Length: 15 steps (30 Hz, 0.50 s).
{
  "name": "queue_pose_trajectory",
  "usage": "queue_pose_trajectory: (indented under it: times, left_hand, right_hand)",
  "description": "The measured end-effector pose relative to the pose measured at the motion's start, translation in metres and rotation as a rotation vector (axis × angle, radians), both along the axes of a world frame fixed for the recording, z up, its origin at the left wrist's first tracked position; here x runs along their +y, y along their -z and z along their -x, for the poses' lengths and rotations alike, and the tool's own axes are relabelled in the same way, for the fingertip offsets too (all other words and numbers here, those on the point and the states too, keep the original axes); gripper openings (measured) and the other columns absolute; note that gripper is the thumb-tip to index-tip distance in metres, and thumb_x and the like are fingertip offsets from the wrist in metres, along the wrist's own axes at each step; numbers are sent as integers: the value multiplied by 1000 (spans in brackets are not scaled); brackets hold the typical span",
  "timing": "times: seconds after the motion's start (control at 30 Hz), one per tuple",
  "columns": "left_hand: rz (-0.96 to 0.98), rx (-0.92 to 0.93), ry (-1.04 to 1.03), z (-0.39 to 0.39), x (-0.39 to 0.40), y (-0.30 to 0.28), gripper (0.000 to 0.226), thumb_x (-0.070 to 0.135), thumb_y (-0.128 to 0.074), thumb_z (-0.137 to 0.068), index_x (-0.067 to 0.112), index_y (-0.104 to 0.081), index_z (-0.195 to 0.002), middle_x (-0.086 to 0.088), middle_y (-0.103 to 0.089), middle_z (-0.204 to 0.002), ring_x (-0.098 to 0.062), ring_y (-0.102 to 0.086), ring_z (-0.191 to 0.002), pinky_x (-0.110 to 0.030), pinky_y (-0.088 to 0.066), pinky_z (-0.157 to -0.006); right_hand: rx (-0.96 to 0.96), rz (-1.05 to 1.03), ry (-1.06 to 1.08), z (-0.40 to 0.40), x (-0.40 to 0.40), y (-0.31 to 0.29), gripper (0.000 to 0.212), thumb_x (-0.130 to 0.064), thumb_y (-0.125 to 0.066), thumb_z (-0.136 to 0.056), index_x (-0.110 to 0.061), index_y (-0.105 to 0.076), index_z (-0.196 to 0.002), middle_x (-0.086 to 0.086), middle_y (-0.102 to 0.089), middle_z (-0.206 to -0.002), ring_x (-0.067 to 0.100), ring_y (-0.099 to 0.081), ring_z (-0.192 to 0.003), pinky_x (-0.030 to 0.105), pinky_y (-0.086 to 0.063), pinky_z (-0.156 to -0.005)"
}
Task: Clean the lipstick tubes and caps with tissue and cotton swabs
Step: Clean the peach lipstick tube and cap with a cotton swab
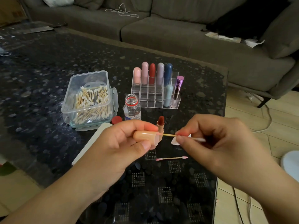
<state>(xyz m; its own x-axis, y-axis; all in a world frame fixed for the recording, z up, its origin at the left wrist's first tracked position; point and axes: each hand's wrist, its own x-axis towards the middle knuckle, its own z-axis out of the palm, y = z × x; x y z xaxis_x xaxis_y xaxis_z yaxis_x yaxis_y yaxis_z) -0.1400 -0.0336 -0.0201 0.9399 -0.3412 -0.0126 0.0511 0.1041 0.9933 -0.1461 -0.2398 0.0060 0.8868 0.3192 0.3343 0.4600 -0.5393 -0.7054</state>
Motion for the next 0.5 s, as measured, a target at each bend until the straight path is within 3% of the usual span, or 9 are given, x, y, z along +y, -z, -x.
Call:
queue_pose_trajectory:
  times: [0.17, 0.27, 0.33, 0.43, 0.5]
  left_hand:
    - [-99, -33, -39, -3, -1, 0, 27, 16, -61, -73, 28, -71, -95, 3, -74, -90, -10, -69, -89, -14, -51, -77]
    - [-381, -143, -150, -9, 0, 8, 14, 21, -66, -84, 31, -71, -92, 15, -72, -92, -1, -67, -90, -21, -52, -84]
    - [-607, -269, -243, -12, 1, 13, 18, 23, -68, -81, 37, -67, -92, 17, -70, -91, 3, -64, -86, -14, -48, -80]
    - [-809, -412, -299, -17, 0, 17, 24, 22, -70, -80, 36, -66, -99, 20, -63, -94, 2, -56, -89, -2, -36, -78]
    - [-869, -460, -298, -21, -1, 22, 27, 17, -71, -80, 29, -67, -104, 20, -60, -96, 1, -54, -90, -2, -34, -78]
  right_hand:
    - [49, 92, -20, -2, 3, 6, 15, -25, -71, -81, -26, -65, -67, -12, -53, -51, 1, -46, -44, 5, -32, -45]
    - [122, 49, 37, -7, -4, 4, 12, -36, -65, -76, -26, -68, -69, -6, -62, -61, 10, -55, -53, 18, -43, -48]
    - [157, 53, 64, -13, -14, 3, 16, -44, -65, -72, -30, -71, -70, -7, -63, -74, 13, -58, -66, 22, -46, -58]
    - [193, 49, 192, -23, -30, 8, 5, -33, -70, -75, -31, -72, -71, -7, -57, -80, 3, -54, -72, 9, -41, -64]
    - [175, 77, 317, -30, -36, 16, 13, -21, -70, -81, -32, -69, -73, -5, -58, -80, 2, -52, -69, 6, -38, -59]
